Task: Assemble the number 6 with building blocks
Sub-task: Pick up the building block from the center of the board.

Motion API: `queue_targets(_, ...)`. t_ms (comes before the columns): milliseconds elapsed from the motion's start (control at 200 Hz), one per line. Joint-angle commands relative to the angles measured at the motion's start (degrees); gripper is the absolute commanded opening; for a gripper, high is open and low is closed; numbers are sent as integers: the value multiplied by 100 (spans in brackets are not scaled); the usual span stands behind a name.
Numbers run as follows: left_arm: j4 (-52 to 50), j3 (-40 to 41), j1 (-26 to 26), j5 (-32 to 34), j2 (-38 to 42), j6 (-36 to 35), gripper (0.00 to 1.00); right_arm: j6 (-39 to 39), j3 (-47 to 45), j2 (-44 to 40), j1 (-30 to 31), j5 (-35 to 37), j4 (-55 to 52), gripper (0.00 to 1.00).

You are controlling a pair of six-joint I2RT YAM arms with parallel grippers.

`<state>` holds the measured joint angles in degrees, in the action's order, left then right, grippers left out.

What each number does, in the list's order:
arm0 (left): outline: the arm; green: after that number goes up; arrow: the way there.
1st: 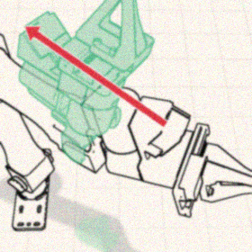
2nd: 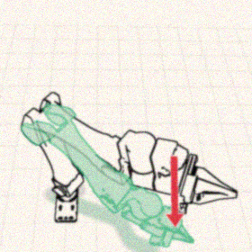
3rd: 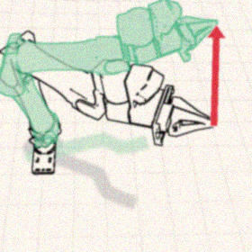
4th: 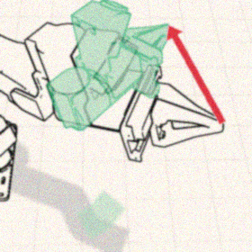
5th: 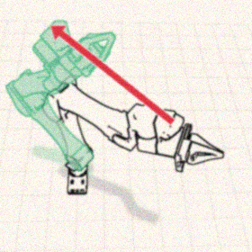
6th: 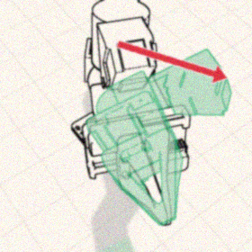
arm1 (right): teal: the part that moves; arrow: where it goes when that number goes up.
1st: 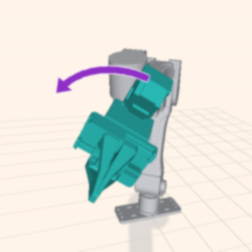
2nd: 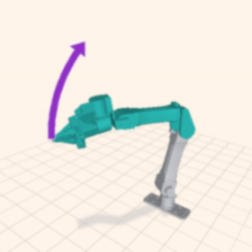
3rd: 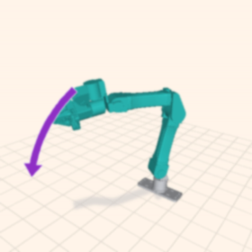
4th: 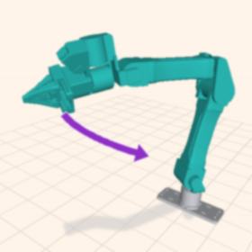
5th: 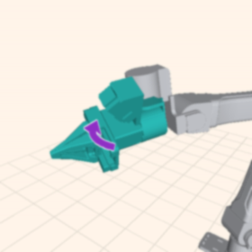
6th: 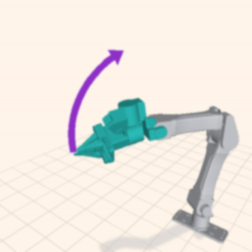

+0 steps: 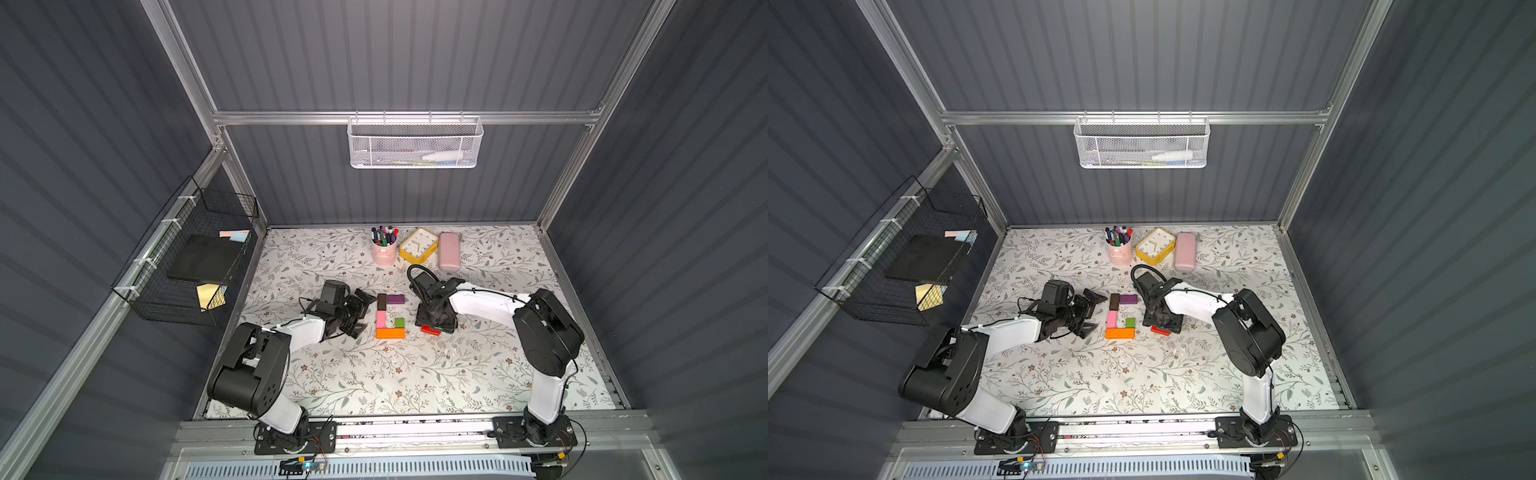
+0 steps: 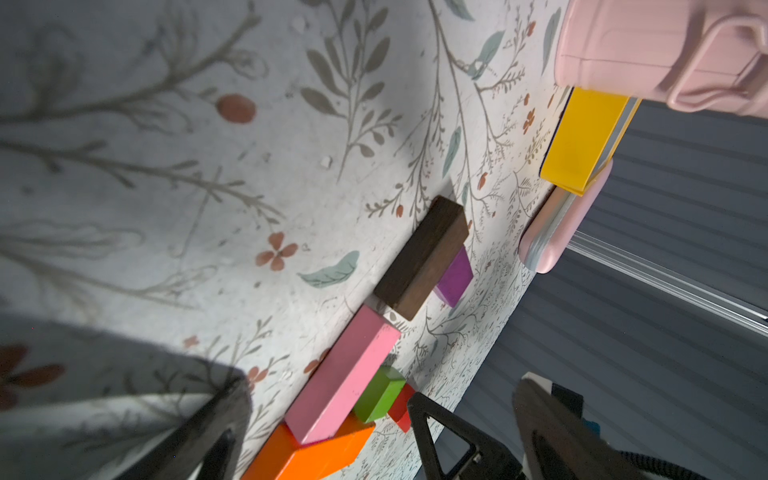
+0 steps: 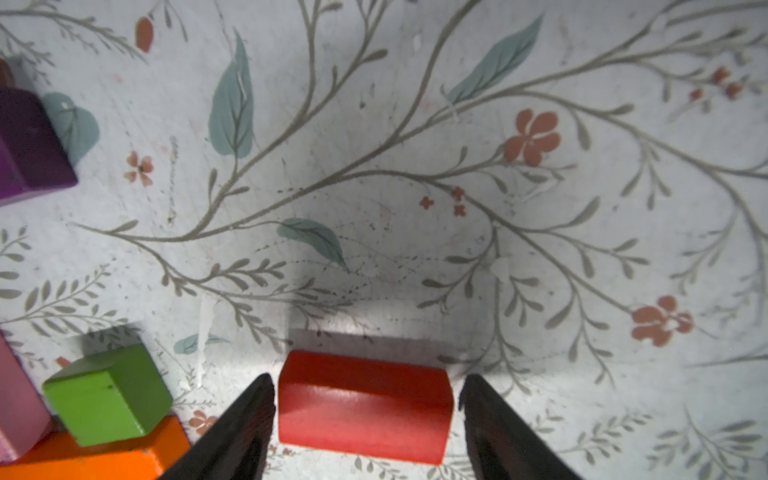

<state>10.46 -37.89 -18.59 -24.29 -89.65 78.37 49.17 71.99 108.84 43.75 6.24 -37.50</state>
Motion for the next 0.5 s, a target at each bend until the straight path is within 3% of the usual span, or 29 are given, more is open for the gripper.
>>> queue_targets(0, -457, 62, 40, 138, -184, -102, 99, -4, -59, 129, -32, 31, -57, 72)
queue_targets(495, -431, 97, 57, 130, -185, -109, 99, -27, -52, 99, -42, 42, -8, 64)
